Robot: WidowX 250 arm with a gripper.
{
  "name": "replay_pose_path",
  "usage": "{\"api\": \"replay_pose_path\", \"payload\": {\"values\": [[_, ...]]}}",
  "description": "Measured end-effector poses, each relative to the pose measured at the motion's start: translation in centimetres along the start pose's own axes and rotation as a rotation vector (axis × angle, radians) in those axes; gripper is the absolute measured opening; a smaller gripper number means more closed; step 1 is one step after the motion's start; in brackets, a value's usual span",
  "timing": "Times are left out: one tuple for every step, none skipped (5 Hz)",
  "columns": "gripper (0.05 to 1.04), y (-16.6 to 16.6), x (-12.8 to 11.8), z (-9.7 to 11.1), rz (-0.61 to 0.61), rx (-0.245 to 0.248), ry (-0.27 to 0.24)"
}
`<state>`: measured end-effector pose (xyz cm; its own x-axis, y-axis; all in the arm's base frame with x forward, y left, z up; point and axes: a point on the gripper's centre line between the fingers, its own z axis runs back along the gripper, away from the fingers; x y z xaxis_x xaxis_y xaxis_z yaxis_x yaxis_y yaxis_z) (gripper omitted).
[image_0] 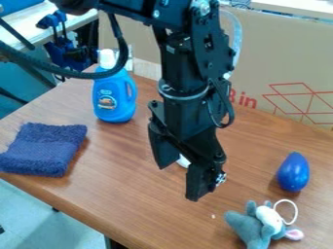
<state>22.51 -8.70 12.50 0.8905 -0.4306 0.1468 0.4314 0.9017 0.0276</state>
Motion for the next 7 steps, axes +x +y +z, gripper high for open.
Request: {"api": "replay_pose_path", "payload": {"values": [[1.001,0.0,-0.2,-0.4,0.005,-0.002,0.017],[1.001,2.0,1.2,-0.4,0.129,0.016,-0.046],[1.001,3.7,2.8,0.5,0.264,0.071,-0.13],[1.001,5.4,3.7,-0.9,0.388,0.093,-0.138],[1.001,6.9,4.5,-2.9,0.558,0.085,-0.119],[1.001,8.3,5.7,-5.0,0.731,0.003,-0.092],[1.001,9.8,6.4,-6.2,0.803,-0.049,-0.092]]}}
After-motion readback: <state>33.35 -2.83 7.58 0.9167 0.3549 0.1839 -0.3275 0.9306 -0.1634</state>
